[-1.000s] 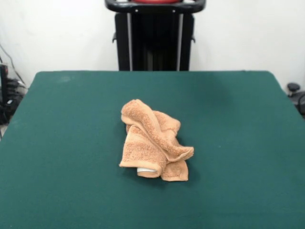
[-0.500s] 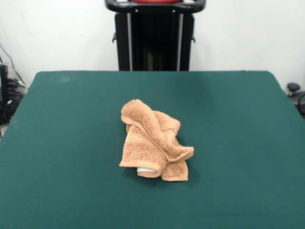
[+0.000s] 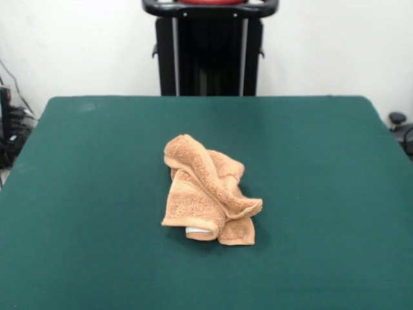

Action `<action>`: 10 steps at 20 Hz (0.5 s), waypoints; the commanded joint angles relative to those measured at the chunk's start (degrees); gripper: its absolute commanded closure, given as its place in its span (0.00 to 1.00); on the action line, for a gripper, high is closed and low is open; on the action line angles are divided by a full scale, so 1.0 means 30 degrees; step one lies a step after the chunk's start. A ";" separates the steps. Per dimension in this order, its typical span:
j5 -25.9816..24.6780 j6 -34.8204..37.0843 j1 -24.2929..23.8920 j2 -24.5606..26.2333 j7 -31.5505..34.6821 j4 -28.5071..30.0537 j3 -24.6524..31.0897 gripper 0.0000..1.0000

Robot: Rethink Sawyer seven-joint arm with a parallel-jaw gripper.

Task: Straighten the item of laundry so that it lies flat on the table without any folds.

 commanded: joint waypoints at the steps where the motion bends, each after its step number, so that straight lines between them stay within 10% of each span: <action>1: -0.1284 -0.0443 -0.0416 -0.1757 -0.4887 0.6589 0.3024 0.00; 10: -0.2320 -0.0909 -0.1336 -0.3134 -0.3924 0.9336 0.4016 0.00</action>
